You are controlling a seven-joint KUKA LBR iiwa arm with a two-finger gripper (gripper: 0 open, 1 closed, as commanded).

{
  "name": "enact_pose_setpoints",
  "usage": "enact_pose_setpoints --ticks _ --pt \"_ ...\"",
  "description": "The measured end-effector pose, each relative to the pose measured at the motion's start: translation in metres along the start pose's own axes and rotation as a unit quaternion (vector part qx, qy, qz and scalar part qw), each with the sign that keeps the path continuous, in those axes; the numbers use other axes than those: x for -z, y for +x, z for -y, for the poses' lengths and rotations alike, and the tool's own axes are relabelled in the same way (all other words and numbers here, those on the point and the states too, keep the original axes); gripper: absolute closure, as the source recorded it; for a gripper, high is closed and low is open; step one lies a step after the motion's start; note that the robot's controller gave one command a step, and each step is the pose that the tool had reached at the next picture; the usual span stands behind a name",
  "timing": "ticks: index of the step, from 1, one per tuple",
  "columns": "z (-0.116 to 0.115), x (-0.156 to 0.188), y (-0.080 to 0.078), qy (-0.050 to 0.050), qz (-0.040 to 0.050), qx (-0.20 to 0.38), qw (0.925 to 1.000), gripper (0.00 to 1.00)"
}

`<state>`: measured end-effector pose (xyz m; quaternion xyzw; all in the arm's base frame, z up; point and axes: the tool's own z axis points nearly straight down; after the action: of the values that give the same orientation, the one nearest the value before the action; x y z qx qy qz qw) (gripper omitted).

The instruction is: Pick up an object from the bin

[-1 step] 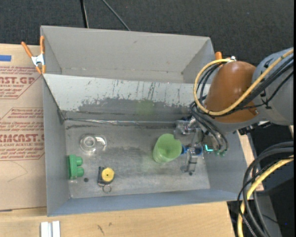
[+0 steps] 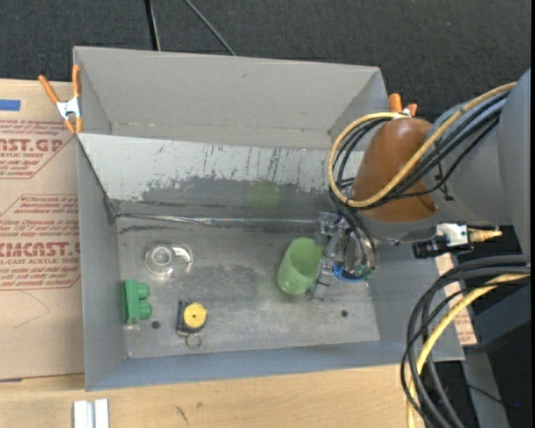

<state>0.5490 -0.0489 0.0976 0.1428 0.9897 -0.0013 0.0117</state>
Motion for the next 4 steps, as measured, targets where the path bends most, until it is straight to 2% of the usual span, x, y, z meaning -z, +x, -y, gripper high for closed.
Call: enact_pose_setpoints --ticks 1,2,3,4 --pt "0.001 0.000 0.000 0.001 -0.0018 0.000 1.0000 1.00" --pt "-0.006 0.092 0.014 -0.001 -0.0077 -0.002 1.0000 1.00" --pt "-0.007 0.167 -0.021 -0.001 -0.0059 -0.014 0.9999 1.00" --pt "0.004 0.073 -0.039 0.002 -0.0141 -0.074 0.9971 1.00"
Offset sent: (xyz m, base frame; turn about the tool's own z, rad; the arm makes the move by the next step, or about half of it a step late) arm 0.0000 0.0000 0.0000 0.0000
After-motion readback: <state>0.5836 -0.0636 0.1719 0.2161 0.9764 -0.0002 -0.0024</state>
